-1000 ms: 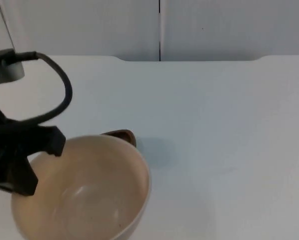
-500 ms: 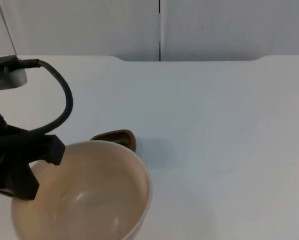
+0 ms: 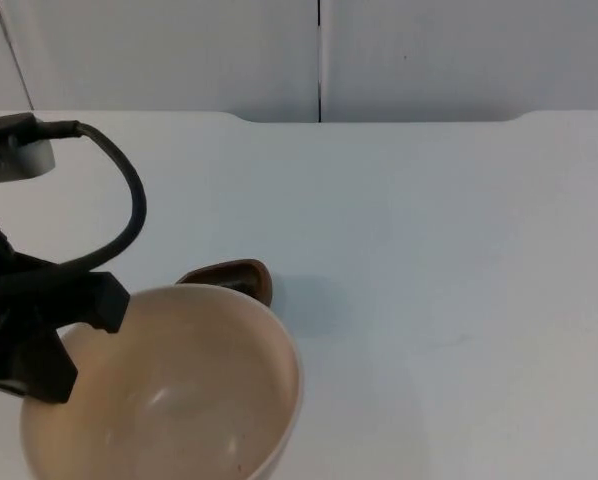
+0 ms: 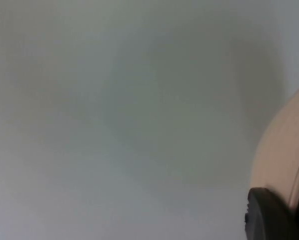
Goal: Pick up the bowl with the left hand and pour the coffee beans from the cup into the bowl with the right hand.
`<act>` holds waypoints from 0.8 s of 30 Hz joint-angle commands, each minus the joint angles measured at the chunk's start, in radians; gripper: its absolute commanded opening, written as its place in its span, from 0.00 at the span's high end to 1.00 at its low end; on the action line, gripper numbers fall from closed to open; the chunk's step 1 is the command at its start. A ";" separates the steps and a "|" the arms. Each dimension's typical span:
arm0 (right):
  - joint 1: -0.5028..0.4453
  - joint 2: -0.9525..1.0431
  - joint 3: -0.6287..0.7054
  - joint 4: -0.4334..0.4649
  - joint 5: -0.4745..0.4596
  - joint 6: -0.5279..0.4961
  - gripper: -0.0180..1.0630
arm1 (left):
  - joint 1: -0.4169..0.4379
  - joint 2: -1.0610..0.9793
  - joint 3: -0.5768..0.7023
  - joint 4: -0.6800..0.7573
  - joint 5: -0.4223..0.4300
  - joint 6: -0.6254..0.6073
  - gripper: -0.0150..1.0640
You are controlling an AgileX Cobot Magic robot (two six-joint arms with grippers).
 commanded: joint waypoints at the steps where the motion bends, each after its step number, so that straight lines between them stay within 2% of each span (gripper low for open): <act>1: -0.006 0.065 -0.037 0.000 -0.027 0.002 0.01 | 0.001 -0.009 0.004 -0.016 0.002 0.004 0.99; 14: -0.006 0.410 -0.246 0.013 -0.026 0.002 0.01 | 0.001 -0.009 0.002 -0.016 0.002 0.004 0.99; 24: -0.006 0.643 -0.382 0.107 -0.017 -0.006 0.01 | 0.001 -0.009 0.002 -0.012 0.002 0.004 0.99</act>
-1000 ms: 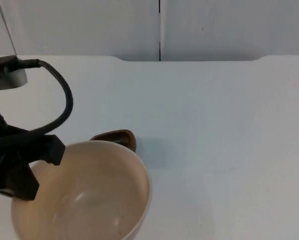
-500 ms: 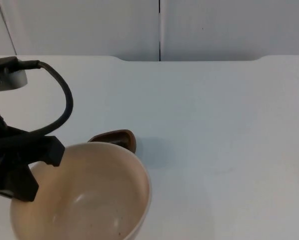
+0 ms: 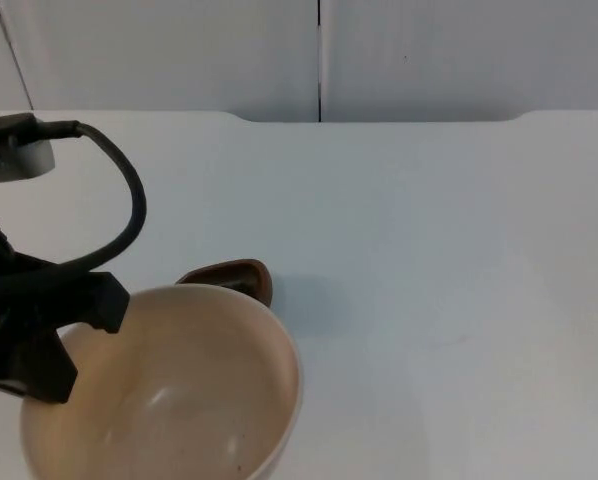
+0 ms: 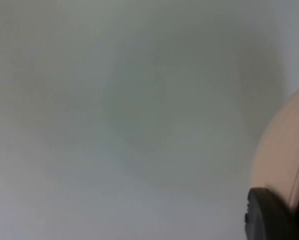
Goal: Pick up the bowl with the left hand and pour the coffee beans from the cup into the bowl with the right hand.
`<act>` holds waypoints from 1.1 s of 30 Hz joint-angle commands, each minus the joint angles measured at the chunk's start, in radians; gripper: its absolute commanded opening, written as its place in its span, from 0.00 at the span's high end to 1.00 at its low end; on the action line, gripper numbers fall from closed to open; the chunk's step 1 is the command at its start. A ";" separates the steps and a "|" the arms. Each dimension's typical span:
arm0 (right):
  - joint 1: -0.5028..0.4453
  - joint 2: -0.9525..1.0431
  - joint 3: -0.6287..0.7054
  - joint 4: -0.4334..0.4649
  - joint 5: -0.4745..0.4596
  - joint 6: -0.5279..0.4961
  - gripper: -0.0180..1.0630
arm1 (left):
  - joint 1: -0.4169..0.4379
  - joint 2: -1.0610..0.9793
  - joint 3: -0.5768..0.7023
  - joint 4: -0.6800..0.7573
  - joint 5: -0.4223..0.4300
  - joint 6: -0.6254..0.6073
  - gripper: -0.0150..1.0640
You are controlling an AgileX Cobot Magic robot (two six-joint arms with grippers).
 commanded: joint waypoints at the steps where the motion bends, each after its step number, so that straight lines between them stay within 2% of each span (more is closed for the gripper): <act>1: -0.006 0.049 -0.029 0.032 0.000 -0.018 0.01 | 0.001 -0.009 0.002 -0.011 0.002 0.001 0.99; 4: -0.004 0.117 -0.052 0.083 0.000 -0.047 0.01 | 0.001 -0.009 0.002 -0.004 0.002 0.001 0.99; 11: 0.058 0.239 -0.087 0.099 0.000 -0.051 0.01 | 0.001 -0.009 0.002 -0.006 0.002 0.001 0.99; 14: 0.138 0.330 -0.122 0.099 -0.004 -0.051 0.01 | 0.001 -0.009 0.002 -0.006 0.002 0.001 0.99; 15: 0.138 0.330 -0.122 0.099 -0.004 -0.051 0.01 | 0.001 -0.009 0.002 -0.006 0.002 0.001 0.99; 20: 0.287 0.496 -0.217 0.097 -0.028 -0.016 0.02 | 0.001 -0.009 0.002 -0.003 0.002 0.001 0.99; 21: 0.287 0.496 -0.217 0.097 -0.028 -0.016 0.02 | 0.001 -0.009 0.002 -0.003 0.002 0.001 0.99; 25: 0.400 0.658 -0.344 0.097 -0.023 0.016 0.02 | 0.001 -0.009 0.002 -0.003 0.002 0.001 0.99; 33: 0.519 0.836 -0.533 0.097 0.001 0.057 0.02 | 0.001 -0.009 0.002 -0.003 0.002 0.001 0.99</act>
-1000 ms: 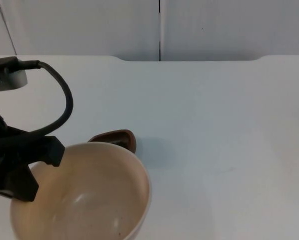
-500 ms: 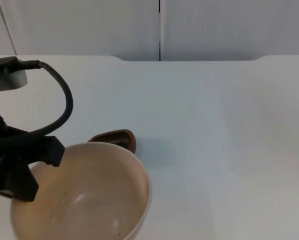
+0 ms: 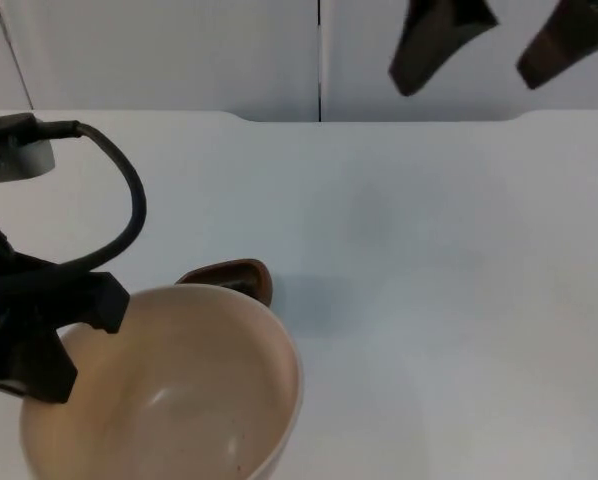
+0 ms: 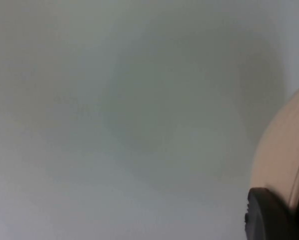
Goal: Pick up the bowl with the left hand and pour the coffee beans from the cup into the bowl with the right hand.
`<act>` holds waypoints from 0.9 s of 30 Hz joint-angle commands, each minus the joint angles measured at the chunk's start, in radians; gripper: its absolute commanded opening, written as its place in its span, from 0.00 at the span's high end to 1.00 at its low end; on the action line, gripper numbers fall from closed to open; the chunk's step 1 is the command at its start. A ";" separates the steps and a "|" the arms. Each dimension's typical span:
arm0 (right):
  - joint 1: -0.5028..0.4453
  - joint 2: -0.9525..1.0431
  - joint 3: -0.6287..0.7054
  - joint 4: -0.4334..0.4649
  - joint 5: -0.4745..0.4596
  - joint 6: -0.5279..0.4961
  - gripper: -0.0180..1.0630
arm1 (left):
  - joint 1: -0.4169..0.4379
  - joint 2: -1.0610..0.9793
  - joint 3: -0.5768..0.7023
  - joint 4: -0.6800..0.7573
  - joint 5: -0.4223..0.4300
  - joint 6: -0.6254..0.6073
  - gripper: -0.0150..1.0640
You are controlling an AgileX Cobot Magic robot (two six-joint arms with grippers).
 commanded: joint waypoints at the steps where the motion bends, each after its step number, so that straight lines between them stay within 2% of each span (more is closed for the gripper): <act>1: 0.026 0.035 -0.050 0.002 0.009 0.026 0.02 | 0.001 -0.009 0.002 -0.003 0.002 0.001 0.99; 5: 0.061 0.109 -0.123 -0.007 0.011 0.094 0.02 | 0.001 -0.009 0.002 -0.006 0.002 0.001 0.99; 8: 0.098 0.178 -0.176 -0.084 0.017 0.202 0.04 | 0.001 -0.009 0.002 -0.006 0.002 0.001 0.99; 9: 0.098 0.178 -0.176 -0.084 0.017 0.202 0.04 | 0.001 -0.009 0.002 -0.006 0.002 0.001 0.99; 11: 0.128 0.240 -0.215 -0.151 0.041 0.287 0.05 | 0.001 -0.009 0.002 -0.006 -0.002 0.001 0.99; 18: 0.178 0.367 -0.328 -0.172 0.076 0.385 0.07 | 0.001 -0.009 0.002 -0.012 -0.016 0.001 0.99; 27: 0.212 0.465 -0.365 -0.272 0.041 0.545 0.09 | 0.001 -0.009 0.002 -0.016 -0.018 0.001 0.99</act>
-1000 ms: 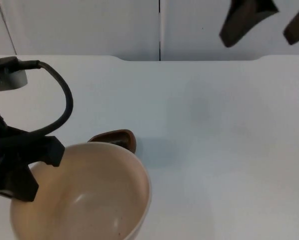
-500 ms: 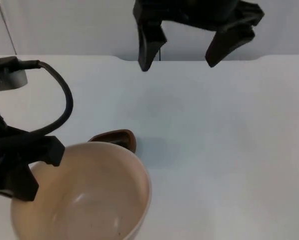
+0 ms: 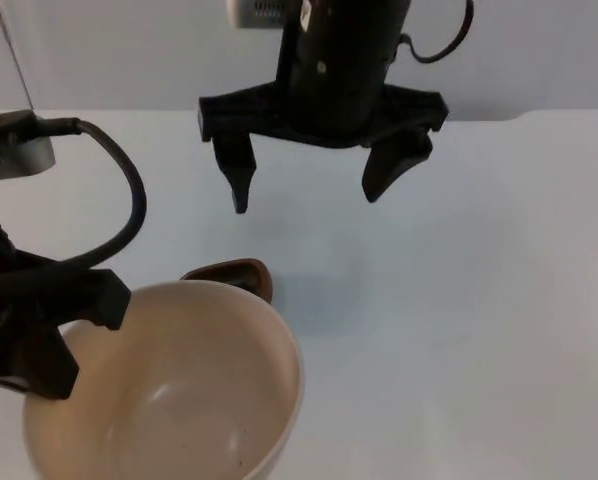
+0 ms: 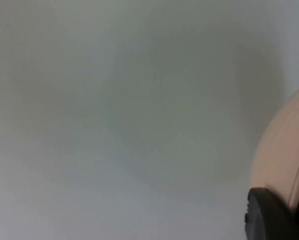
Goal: Pick up the bowl with the left hand and pour the coffee beans from the cup into the bowl with the right hand.
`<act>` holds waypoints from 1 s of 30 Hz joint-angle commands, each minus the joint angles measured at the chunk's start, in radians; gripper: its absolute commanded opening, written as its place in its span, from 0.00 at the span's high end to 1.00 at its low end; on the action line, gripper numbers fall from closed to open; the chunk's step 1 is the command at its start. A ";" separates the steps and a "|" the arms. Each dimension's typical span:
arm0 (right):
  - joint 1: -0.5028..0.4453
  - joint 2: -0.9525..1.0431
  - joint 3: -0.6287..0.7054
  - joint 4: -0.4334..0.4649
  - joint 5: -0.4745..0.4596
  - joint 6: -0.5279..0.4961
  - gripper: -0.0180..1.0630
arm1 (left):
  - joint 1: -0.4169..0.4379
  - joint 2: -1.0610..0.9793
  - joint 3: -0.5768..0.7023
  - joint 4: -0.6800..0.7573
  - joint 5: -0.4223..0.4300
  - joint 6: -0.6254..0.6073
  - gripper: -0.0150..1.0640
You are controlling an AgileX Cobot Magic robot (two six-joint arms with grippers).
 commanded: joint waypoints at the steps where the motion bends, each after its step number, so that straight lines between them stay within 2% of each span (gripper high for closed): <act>1: 0.006 0.012 -0.007 -0.039 -0.026 0.050 0.11 | 0.001 -0.009 0.002 -0.016 -0.011 0.001 0.99; 4: 0.006 0.024 -0.007 -0.067 -0.069 0.102 0.15 | 0.001 -0.009 0.002 -0.022 -0.013 0.001 0.99; 8: 0.006 0.035 -0.007 -0.067 -0.103 0.122 0.15 | 0.001 -0.009 0.002 -0.025 -0.020 0.001 0.99; 17: 0.006 0.094 -0.007 -0.056 -0.126 0.127 0.16 | 0.001 -0.009 0.002 -0.034 -0.029 0.001 0.99; 21: 0.006 0.114 -0.007 -0.054 -0.172 0.127 0.16 | 0.001 -0.009 0.002 -0.037 -0.033 0.001 0.99; 30: 0.006 0.175 -0.016 -0.014 -0.196 0.109 0.18 | 0.001 -0.009 0.002 -0.036 -0.035 0.001 0.99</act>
